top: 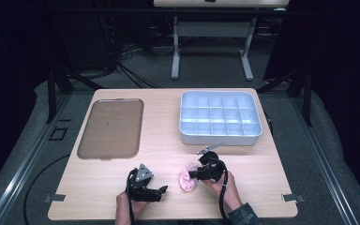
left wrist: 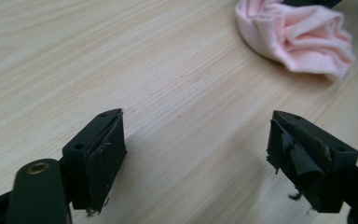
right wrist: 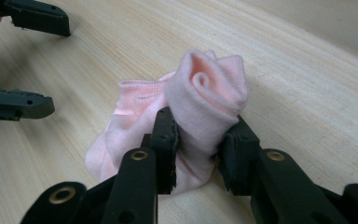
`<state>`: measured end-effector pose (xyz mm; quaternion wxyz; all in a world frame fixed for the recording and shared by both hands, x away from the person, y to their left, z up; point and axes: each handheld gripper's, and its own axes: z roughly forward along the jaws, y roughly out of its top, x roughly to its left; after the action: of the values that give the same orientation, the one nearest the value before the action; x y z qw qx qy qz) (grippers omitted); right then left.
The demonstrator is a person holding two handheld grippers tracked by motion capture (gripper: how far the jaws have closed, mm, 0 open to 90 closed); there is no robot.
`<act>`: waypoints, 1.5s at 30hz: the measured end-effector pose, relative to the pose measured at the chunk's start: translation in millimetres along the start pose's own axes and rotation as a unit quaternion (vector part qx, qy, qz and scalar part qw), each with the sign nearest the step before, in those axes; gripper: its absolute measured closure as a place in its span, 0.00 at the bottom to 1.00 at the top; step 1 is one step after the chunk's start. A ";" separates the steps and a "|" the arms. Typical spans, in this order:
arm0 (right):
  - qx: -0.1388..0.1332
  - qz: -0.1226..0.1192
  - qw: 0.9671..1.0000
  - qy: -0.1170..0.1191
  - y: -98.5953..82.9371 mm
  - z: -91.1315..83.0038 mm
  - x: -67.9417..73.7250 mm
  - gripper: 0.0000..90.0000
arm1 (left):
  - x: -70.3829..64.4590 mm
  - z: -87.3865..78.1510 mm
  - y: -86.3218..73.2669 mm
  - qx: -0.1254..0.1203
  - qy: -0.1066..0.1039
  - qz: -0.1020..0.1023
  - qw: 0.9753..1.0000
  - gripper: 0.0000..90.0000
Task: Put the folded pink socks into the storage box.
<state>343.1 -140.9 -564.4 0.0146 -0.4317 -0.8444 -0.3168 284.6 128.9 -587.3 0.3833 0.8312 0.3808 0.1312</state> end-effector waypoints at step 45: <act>-0.092 -0.010 0.995 -0.033 -18.7 -62.3 -6.0 0.84 | 15.4 -2.3 -7.2 0.014 0.054 0.004 0.998 0.02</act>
<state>317.5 -187.3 -526.2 -0.0560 -0.4332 -0.8161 -0.3784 289.9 144.4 -592.2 0.3495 0.8299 0.3992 0.1724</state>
